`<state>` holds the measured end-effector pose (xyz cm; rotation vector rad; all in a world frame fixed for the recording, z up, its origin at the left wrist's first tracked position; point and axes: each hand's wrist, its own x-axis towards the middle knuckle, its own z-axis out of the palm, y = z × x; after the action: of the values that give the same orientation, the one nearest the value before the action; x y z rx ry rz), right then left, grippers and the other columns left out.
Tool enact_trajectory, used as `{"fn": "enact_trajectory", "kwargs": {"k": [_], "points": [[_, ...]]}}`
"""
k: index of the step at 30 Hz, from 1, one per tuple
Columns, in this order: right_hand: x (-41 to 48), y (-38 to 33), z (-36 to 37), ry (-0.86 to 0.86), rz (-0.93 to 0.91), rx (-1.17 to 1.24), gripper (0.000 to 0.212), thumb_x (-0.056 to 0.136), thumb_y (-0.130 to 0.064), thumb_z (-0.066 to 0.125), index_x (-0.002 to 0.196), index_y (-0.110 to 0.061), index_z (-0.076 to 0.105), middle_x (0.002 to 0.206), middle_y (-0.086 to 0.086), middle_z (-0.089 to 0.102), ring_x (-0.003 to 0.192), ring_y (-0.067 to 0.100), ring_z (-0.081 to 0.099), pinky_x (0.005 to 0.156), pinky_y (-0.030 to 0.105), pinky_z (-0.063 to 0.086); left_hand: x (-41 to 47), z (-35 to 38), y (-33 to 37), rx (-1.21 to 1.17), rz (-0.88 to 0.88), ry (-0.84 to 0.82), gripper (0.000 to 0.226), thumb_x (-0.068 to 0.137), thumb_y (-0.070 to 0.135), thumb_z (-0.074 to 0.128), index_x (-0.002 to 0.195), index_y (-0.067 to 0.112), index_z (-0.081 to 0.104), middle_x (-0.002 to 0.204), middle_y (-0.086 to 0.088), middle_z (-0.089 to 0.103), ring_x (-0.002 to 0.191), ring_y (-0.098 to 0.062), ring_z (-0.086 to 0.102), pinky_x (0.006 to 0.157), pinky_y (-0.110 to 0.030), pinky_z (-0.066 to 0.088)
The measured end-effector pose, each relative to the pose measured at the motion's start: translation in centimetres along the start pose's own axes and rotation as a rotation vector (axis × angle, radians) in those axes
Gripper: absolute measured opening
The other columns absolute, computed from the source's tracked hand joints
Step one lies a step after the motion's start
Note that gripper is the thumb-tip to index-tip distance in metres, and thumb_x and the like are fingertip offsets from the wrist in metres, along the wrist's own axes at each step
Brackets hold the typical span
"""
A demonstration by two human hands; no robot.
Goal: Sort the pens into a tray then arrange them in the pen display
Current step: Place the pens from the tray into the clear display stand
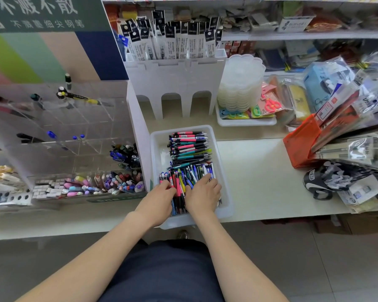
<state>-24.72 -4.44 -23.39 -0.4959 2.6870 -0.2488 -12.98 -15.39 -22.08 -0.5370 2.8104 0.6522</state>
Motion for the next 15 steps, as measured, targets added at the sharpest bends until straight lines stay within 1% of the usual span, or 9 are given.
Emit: {"fn": "enact_trajectory", "kwargs": {"k": [3,6,9,10,13,15], "points": [[0.4,-0.1,0.3,0.018,-0.06,-0.011,0.073,0.101,-0.044,0.059,0.152,0.002,0.034,0.142,0.02,0.051,0.126,0.033,0.048,0.105,0.041,0.044,0.0,0.0,-0.1,0.003,0.001,0.0,0.03,0.095,0.004,0.053,0.121,0.012,0.065,0.126,-0.005,0.052,0.109,-0.025,0.058,0.095,-0.038,0.049],[0.7,-0.5,0.3,0.003,-0.067,-0.064,0.06,0.101,-0.04,0.059,0.143,0.001,0.045,0.138,0.02,0.051,0.124,0.035,0.05,0.102,0.043,0.047,0.1,0.0,0.0,0.009,0.008,0.005,0.028,0.095,0.004,0.053,0.119,0.011,0.065,0.125,-0.006,0.053,0.108,-0.024,0.056,0.094,-0.035,0.048],[1.3,-0.9,0.2,-0.009,-0.097,-0.142,0.067,0.101,-0.04,0.063,0.145,0.006,0.041,0.138,0.023,0.053,0.124,0.037,0.055,0.101,0.043,0.052,0.0,0.0,0.0,0.011,0.01,0.0,0.027,0.095,0.004,0.053,0.117,0.011,0.066,0.124,-0.006,0.053,0.107,-0.024,0.056,0.094,-0.034,0.048],[1.5,-0.9,0.2,-0.003,-0.119,-0.166,0.065,0.101,-0.037,0.064,0.145,0.006,0.042,0.136,0.023,0.055,0.122,0.036,0.057,0.1,0.042,0.053,0.0,0.0,-0.1,0.013,0.007,-0.005,0.027,0.095,0.004,0.053,0.117,0.011,0.067,0.124,-0.005,0.053,0.107,-0.024,0.057,0.095,-0.035,0.048],[2.2,-0.5,-0.3,-0.018,-0.152,-0.171,0.047,0.1,-0.025,0.065,0.136,0.002,0.051,0.131,0.019,0.059,0.119,0.033,0.059,0.095,0.038,0.054,-0.1,0.0,0.0,0.023,0.003,-0.021,0.026,0.095,0.005,0.054,0.116,0.012,0.068,0.124,-0.005,0.053,0.109,-0.026,0.057,0.097,-0.038,0.05],[2.7,0.0,-0.7,-0.048,-0.162,-0.15,0.044,0.098,-0.025,0.069,0.132,-0.002,0.055,0.13,0.018,0.059,0.12,0.032,0.058,0.095,0.038,0.055,-0.2,-0.2,0.1,0.028,-0.001,-0.034,0.025,0.095,0.006,0.054,0.116,0.012,0.068,0.124,-0.005,0.053,0.109,-0.027,0.057,0.097,-0.04,0.05]]}}
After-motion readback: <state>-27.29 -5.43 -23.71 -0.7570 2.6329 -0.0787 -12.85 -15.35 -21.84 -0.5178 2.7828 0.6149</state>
